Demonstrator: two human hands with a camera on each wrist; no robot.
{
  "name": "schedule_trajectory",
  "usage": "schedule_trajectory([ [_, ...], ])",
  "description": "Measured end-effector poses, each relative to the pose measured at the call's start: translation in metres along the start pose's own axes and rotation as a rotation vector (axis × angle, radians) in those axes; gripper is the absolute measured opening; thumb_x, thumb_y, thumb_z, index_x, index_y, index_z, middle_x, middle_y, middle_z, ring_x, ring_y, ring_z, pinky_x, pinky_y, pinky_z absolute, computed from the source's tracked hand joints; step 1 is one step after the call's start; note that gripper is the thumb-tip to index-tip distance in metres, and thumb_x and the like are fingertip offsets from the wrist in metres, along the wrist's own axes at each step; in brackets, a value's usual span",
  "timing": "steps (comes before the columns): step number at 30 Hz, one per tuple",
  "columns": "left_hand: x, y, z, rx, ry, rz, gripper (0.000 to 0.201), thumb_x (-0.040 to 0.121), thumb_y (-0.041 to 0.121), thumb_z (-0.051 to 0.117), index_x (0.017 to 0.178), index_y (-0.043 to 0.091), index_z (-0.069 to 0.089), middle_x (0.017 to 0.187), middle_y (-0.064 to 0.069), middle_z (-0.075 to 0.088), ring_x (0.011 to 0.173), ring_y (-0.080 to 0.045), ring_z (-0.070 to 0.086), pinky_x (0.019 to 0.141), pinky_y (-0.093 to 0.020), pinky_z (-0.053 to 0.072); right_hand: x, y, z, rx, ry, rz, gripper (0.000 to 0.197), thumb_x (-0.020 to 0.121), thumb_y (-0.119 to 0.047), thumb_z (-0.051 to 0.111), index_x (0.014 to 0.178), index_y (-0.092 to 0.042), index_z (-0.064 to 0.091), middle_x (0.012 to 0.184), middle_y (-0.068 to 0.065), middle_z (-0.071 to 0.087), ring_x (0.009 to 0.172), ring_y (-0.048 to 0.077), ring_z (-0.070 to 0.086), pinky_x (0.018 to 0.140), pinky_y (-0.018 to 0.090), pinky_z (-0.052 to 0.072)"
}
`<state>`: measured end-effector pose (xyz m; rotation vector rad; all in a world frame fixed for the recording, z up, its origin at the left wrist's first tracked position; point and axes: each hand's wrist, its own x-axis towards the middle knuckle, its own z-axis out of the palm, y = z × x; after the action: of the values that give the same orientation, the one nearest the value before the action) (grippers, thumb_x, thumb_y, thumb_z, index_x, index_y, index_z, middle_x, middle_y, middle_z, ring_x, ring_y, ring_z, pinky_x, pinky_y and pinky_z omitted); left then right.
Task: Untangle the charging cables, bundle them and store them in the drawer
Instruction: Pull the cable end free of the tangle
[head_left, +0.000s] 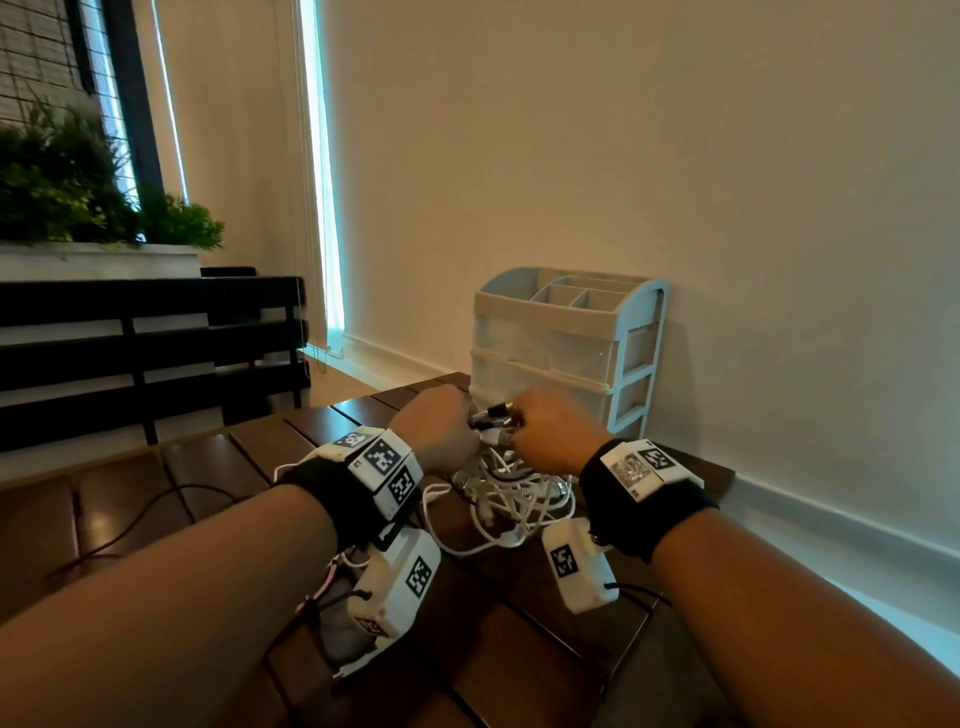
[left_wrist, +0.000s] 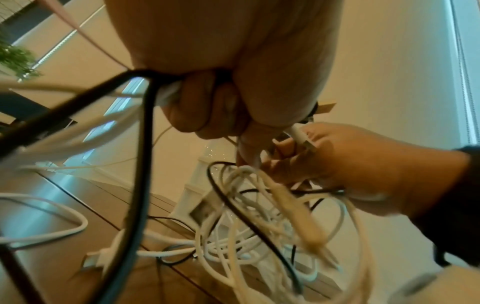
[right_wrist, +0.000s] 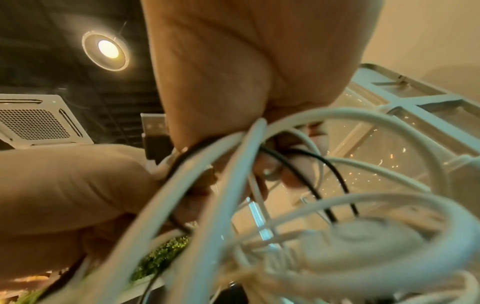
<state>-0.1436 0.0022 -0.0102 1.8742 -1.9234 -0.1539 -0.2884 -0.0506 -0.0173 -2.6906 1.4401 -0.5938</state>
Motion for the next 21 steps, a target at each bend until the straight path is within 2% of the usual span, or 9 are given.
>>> schedule_trajectory([
  [2,-0.001,-0.002,-0.004,-0.078,0.041,-0.013,0.019,0.084,0.011,0.063,0.065,0.009,0.061,0.061,-0.005,0.055,0.064,-0.022,0.054,0.053,-0.027,0.039,0.001,0.006,0.002,-0.014,0.042,0.039,0.02,0.089,-0.027,0.059,0.08,-0.013,0.07,0.07,-0.001,0.058,0.069,0.015,0.054,0.052,0.021,0.033],
  [4,0.0,-0.007,-0.011,-0.19,0.098,-0.048,0.022,0.084,0.018,0.071,0.064,0.014,0.06,0.062,-0.004,0.057,0.064,-0.02,0.055,0.056,-0.026,0.04,0.0,0.016,0.004,-0.014,0.053,0.097,0.025,0.091,-0.034,0.058,0.082,-0.016,0.072,0.076,-0.001,0.064,0.072,0.014,0.056,0.051,0.021,0.033],
  [8,0.006,-0.027,-0.027,-0.348,0.244,-0.13,0.014,0.083,0.022,0.073,0.079,0.009,0.071,0.077,-0.009,0.067,0.072,-0.021,0.057,0.065,-0.027,0.043,0.003,0.034,0.005,-0.078,0.054,0.177,0.026,0.089,-0.032,0.056,0.074,-0.016,0.071,0.073,0.0,0.064,0.071,0.018,0.06,0.058,0.024,0.041],
  [10,0.008,-0.038,-0.033,-0.468,0.297,-0.181,0.014,0.084,0.022,0.073,0.085,0.008,0.073,0.076,-0.006,0.067,0.073,-0.019,0.057,0.066,-0.027,0.043,0.004,0.045,0.002,-0.099,0.042,0.228,0.031,0.088,-0.033,0.055,0.063,-0.016,0.062,0.069,0.001,0.059,0.07,0.02,0.059,0.062,0.028,0.043],
  [13,0.008,-0.044,-0.034,-0.542,0.301,-0.226,0.017,0.085,0.019,0.071,0.071,0.011,0.067,0.064,-0.001,0.057,0.067,-0.015,0.051,0.062,-0.025,0.039,0.005,0.053,-0.002,-0.11,0.007,0.267,0.033,0.089,-0.034,0.055,0.059,-0.018,0.054,0.065,0.0,0.052,0.07,0.022,0.058,0.061,0.028,0.042],
  [15,0.01,-0.041,-0.028,-0.543,0.264,-0.222,0.02,0.083,0.018,0.073,0.065,0.013,0.064,0.066,-0.003,0.058,0.069,-0.017,0.052,0.064,-0.029,0.044,0.006,0.046,-0.002,-0.106,0.038,0.233,0.021,0.09,-0.027,0.053,0.075,-0.015,0.063,0.079,0.003,0.062,0.081,0.024,0.061,0.069,0.031,0.046],
  [17,0.011,-0.034,-0.022,-0.516,0.23,-0.209,0.018,0.082,0.02,0.073,0.068,0.013,0.065,0.068,-0.004,0.06,0.067,-0.017,0.052,0.065,-0.03,0.045,0.005,0.032,-0.001,0.047,0.225,0.147,0.015,0.088,-0.021,0.053,0.094,-0.019,0.066,0.097,0.002,0.064,0.092,0.021,0.06,0.08,0.032,0.048],
  [19,0.012,-0.027,-0.016,-0.481,0.21,-0.195,0.022,0.082,0.019,0.071,0.062,0.014,0.062,0.061,-0.002,0.054,0.059,-0.014,0.046,0.056,-0.025,0.036,-0.001,0.008,-0.002,0.275,0.464,0.001,0.007,0.087,-0.025,0.058,0.089,-0.02,0.063,0.092,-0.003,0.06,0.083,0.014,0.056,0.073,0.029,0.048],
  [21,0.014,-0.022,-0.014,-0.488,0.215,-0.196,0.021,0.079,0.016,0.073,0.061,0.013,0.063,0.058,-0.002,0.053,0.056,-0.014,0.046,0.052,-0.023,0.034,-0.006,-0.013,-0.003,0.333,0.449,-0.123,0.017,0.083,-0.034,0.066,0.08,-0.018,0.06,0.081,-0.003,0.058,0.073,0.013,0.053,0.065,0.03,0.046],
])
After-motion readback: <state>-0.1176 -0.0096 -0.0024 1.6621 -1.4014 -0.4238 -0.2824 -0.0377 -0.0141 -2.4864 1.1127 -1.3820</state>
